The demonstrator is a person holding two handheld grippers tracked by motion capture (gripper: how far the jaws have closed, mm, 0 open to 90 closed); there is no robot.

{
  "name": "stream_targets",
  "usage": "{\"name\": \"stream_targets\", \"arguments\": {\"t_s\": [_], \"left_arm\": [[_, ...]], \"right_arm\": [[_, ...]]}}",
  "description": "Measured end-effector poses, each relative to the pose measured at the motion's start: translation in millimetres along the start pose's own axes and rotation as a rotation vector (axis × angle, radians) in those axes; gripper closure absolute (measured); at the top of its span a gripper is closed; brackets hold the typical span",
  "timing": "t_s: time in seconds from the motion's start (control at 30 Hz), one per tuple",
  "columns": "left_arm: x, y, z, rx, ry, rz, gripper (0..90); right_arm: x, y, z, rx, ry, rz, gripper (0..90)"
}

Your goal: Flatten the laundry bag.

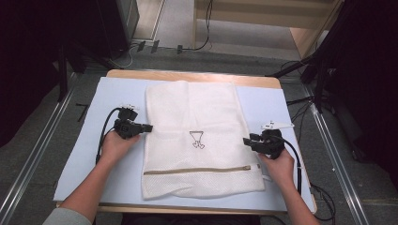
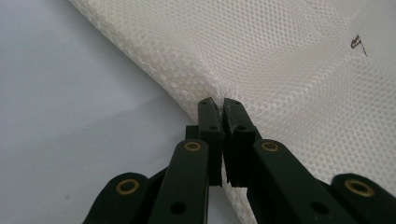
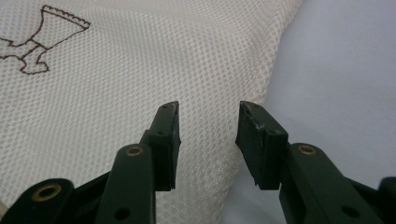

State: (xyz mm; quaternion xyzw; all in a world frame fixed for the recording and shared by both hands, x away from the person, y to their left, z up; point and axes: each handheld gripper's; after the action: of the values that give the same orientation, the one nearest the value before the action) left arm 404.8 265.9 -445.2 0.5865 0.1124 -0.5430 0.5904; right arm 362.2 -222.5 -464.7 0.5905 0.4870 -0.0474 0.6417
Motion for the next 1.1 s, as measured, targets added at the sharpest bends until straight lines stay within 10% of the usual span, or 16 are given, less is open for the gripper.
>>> {"name": "stream_targets", "arguments": {"t_s": [0.7,1.1], "left_arm": [[-11.1,14.1,-47.9,-0.070,0.072,0.053,88.2],[-11.2,15.0,-59.2,-0.078,0.071,0.056,87.8]], "right_arm": [[24.3,4.8,-20.4,-0.027,0.043,-0.057,58.1],[36.9,17.9,-28.7,-0.063,0.049,-0.093,85.6]]}}
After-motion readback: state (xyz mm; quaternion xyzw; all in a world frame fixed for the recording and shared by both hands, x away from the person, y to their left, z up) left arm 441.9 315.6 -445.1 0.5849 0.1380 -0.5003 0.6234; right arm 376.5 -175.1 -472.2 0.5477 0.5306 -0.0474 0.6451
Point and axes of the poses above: each handheld gripper's, and its own axes: x roughly forward along the jaws, y roughly out of its top, z roughly to its right, and after that the axes turned 2 degrees about -z, right-handed
